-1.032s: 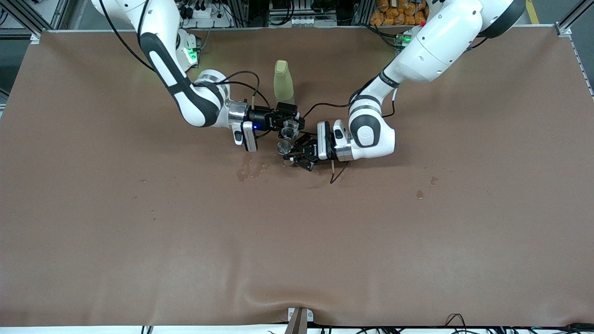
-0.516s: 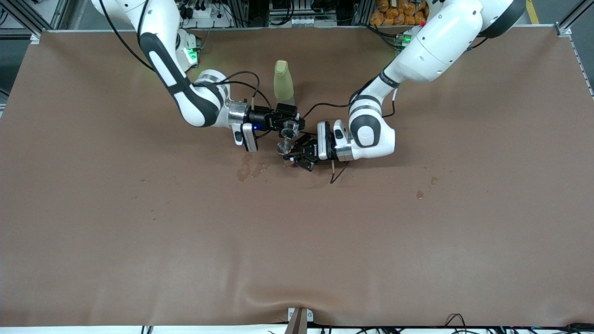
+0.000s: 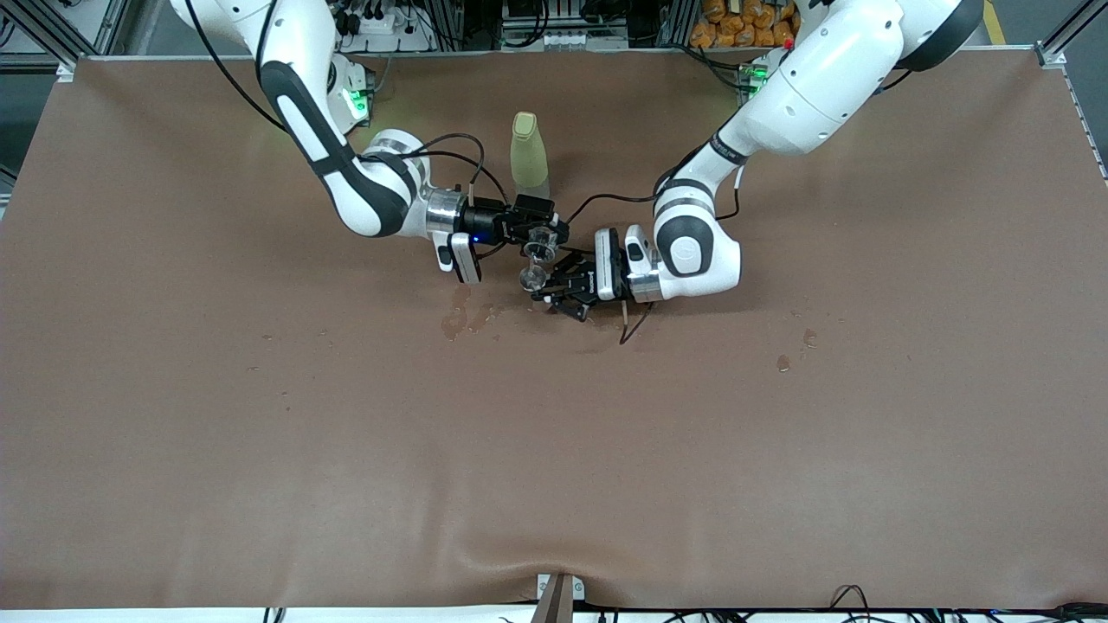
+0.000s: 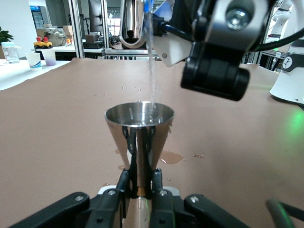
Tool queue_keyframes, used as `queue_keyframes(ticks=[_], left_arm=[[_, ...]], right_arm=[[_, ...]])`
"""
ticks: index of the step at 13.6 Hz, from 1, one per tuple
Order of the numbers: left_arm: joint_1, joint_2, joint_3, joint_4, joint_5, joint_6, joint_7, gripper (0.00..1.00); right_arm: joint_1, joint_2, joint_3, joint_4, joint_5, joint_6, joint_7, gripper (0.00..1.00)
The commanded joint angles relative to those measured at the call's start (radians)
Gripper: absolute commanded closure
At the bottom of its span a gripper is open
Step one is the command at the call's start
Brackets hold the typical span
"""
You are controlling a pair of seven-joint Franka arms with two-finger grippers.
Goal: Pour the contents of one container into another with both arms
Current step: 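Pour liquid from the beaker into the jigger held by the left gripper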
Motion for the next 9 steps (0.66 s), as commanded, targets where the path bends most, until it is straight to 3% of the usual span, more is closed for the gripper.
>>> queue_keyframes(ticks=[1, 9], left_arm=[[0.014, -0.039, -0.013, -0.036, -0.037, -0.005, 0.031, 1.00], [0.011, -0.039, -0.019, -0.034, -0.037, -0.005, 0.029, 1.00]], right_arm=[[0.007, -0.029, 0.002, -0.012, 0.028, 0.006, 0.026, 1.00], [0.007, -0.029, 0.014, -0.011, 0.054, 0.006, 0.058, 1.00]])
